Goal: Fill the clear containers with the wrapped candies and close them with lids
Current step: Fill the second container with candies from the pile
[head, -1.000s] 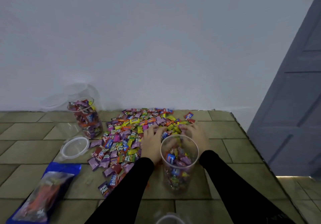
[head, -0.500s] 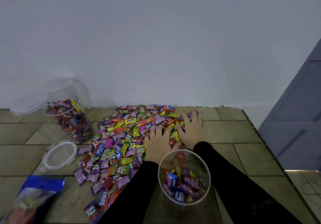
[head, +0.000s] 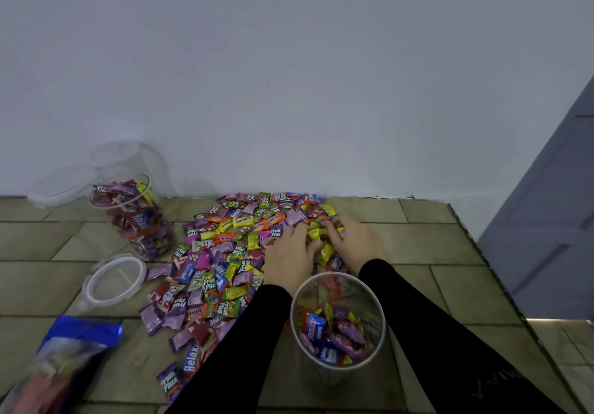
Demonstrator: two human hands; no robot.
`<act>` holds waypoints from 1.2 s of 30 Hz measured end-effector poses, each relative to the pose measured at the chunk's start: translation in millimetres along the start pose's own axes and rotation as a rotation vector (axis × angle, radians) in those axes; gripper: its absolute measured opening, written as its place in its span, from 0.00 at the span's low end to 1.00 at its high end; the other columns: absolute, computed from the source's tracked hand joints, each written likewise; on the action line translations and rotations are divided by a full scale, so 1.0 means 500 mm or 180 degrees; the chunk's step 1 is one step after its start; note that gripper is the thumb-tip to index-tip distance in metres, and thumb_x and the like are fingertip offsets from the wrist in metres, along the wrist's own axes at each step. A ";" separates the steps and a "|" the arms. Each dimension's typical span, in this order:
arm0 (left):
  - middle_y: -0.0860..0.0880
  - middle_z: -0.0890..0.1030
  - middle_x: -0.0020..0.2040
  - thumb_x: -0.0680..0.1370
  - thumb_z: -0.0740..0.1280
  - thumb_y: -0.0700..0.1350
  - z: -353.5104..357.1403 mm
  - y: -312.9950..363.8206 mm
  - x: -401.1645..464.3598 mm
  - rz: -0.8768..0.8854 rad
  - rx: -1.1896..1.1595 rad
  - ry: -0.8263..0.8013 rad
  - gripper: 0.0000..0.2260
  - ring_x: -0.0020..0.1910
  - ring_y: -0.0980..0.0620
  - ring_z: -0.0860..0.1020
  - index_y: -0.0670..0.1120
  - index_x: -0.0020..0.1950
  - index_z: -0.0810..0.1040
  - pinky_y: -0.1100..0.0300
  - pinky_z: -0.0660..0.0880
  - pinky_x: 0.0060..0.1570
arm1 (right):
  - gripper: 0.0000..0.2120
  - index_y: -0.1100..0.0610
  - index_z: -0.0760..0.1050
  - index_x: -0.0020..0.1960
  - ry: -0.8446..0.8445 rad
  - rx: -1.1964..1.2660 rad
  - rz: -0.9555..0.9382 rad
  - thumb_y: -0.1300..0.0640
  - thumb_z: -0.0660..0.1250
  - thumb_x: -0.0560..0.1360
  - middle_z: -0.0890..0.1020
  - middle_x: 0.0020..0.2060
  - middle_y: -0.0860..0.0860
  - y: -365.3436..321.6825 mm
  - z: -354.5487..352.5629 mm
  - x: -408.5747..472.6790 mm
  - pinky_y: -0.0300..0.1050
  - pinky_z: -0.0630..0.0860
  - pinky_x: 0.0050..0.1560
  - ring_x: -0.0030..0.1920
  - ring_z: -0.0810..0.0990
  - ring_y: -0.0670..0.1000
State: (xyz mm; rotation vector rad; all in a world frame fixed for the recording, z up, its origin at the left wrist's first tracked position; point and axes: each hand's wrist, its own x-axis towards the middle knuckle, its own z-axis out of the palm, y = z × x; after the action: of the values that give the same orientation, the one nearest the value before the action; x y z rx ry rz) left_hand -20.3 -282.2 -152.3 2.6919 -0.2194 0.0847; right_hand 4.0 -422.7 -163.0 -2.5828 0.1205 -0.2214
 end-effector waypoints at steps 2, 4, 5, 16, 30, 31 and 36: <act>0.47 0.73 0.58 0.83 0.57 0.52 -0.010 -0.001 -0.003 0.0069 -0.0170 0.0114 0.15 0.55 0.45 0.74 0.45 0.65 0.68 0.52 0.69 0.51 | 0.14 0.52 0.76 0.53 0.0078 0.0375 0.0266 0.43 0.60 0.78 0.80 0.41 0.51 -0.006 -0.013 0.002 0.42 0.67 0.37 0.41 0.77 0.53; 0.47 0.72 0.56 0.83 0.57 0.50 -0.021 0.000 -0.008 0.0089 -0.0483 0.0218 0.12 0.50 0.48 0.71 0.44 0.61 0.69 0.55 0.67 0.47 | 0.14 0.53 0.76 0.53 0.0126 0.0636 0.0331 0.44 0.60 0.78 0.79 0.40 0.51 -0.016 -0.028 0.000 0.42 0.67 0.38 0.40 0.75 0.51; 0.48 0.72 0.54 0.83 0.57 0.49 -0.028 0.001 -0.011 0.0081 -0.0624 0.0270 0.11 0.49 0.50 0.69 0.44 0.60 0.69 0.56 0.66 0.46 | 0.14 0.54 0.77 0.53 0.0153 0.0817 0.0335 0.45 0.60 0.78 0.79 0.41 0.51 -0.021 -0.034 -0.002 0.42 0.68 0.39 0.41 0.76 0.51; 0.50 0.78 0.46 0.82 0.59 0.52 -0.120 0.041 -0.072 0.0079 -0.1813 0.0819 0.12 0.46 0.52 0.76 0.46 0.59 0.71 0.62 0.71 0.42 | 0.13 0.54 0.76 0.42 0.1039 0.2519 0.0387 0.47 0.61 0.79 0.70 0.29 0.48 -0.100 -0.128 -0.041 0.39 0.72 0.37 0.32 0.70 0.47; 0.47 0.77 0.37 0.81 0.61 0.55 -0.205 0.096 -0.174 0.0114 -0.3172 0.1469 0.10 0.31 0.56 0.70 0.49 0.53 0.74 0.62 0.68 0.33 | 0.14 0.55 0.72 0.40 0.1036 0.3875 0.0606 0.48 0.61 0.80 0.68 0.33 0.49 -0.152 -0.239 -0.128 0.35 0.68 0.26 0.31 0.65 0.50; 0.50 0.76 0.35 0.81 0.61 0.54 -0.209 0.102 -0.181 0.0113 -0.3260 0.1533 0.11 0.31 0.56 0.71 0.47 0.54 0.74 0.62 0.68 0.33 | 0.15 0.54 0.71 0.38 0.1033 0.4011 0.0630 0.48 0.61 0.80 0.67 0.33 0.49 -0.152 -0.245 -0.135 0.35 0.67 0.25 0.31 0.64 0.50; 0.48 0.71 0.34 0.80 0.61 0.57 -0.207 0.121 -0.208 0.0137 -0.3296 0.1664 0.12 0.32 0.50 0.69 0.49 0.52 0.73 0.54 0.67 0.35 | 0.16 0.55 0.67 0.37 0.0976 0.4559 0.0897 0.48 0.62 0.79 0.63 0.32 0.50 -0.164 -0.262 -0.171 0.36 0.61 0.22 0.28 0.62 0.50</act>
State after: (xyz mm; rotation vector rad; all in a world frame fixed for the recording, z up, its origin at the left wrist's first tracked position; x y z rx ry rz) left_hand -135.3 -277.1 -43.5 1.5674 -0.1059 0.5202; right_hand -100.2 -408.9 -21.2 -1.0852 0.2968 -0.4004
